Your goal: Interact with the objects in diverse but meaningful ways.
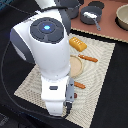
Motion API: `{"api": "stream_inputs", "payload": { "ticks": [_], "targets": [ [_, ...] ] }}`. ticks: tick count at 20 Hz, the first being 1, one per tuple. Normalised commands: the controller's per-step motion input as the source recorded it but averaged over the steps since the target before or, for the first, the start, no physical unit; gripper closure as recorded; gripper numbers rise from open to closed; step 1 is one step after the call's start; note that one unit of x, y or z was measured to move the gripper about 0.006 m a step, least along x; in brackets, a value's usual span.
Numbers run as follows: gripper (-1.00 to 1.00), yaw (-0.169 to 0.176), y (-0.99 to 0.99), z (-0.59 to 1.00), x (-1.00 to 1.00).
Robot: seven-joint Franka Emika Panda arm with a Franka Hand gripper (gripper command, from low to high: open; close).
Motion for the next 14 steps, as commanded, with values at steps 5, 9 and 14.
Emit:
{"api": "stream_inputs", "payload": {
  "ticks": [5, 9, 14],
  "targets": [
    [1.00, -0.017, -0.12, 0.55, 0.22],
    [1.00, -0.108, -0.02, 1.00, 0.00],
    [1.00, -0.130, 0.01, 1.00, 0.00]
  ]
}}
